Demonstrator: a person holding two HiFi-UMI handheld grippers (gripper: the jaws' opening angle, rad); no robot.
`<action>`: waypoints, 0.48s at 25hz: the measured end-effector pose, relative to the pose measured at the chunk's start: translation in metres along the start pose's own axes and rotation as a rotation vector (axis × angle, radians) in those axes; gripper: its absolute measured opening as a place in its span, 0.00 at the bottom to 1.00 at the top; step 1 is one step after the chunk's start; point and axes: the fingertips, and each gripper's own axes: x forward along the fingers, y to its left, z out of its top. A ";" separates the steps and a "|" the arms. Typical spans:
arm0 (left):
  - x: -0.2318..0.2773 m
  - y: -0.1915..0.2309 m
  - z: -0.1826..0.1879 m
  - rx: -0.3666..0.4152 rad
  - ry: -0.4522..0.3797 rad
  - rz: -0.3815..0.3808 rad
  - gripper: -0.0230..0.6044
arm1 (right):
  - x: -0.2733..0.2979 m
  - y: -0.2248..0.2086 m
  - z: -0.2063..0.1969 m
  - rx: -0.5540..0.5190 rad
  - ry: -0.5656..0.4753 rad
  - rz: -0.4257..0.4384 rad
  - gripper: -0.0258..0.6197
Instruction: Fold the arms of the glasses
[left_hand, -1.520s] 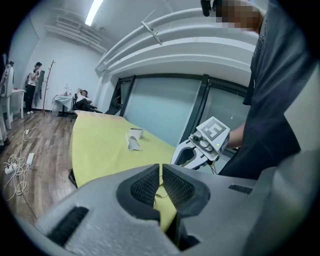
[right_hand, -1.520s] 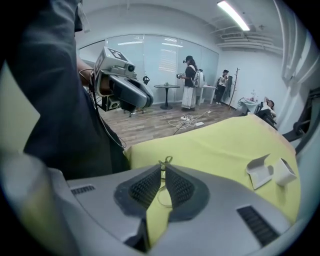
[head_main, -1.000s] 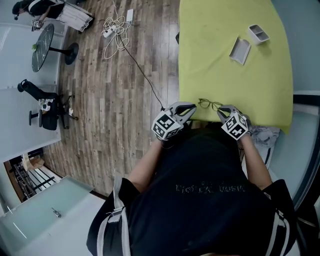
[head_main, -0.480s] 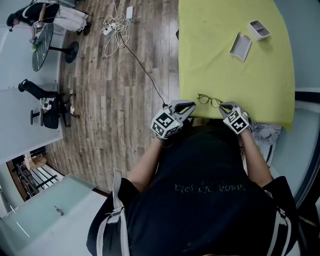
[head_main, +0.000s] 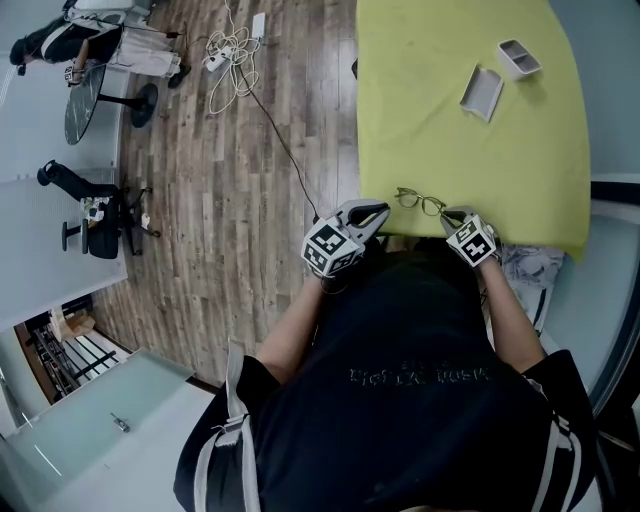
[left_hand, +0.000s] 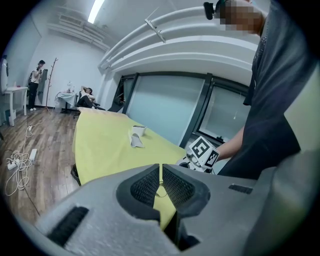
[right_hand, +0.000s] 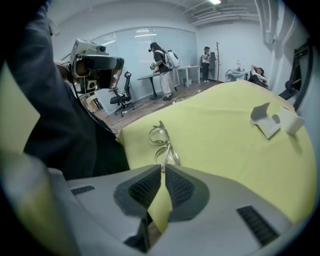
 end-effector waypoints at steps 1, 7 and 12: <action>0.000 0.001 0.001 -0.010 -0.004 0.002 0.09 | 0.002 0.002 -0.003 0.021 0.004 0.005 0.09; 0.000 0.001 0.003 -0.028 -0.014 0.006 0.09 | 0.009 0.001 -0.011 0.075 0.014 0.013 0.09; -0.001 0.001 0.001 -0.035 -0.012 0.009 0.09 | 0.017 0.001 -0.017 0.075 0.030 0.014 0.09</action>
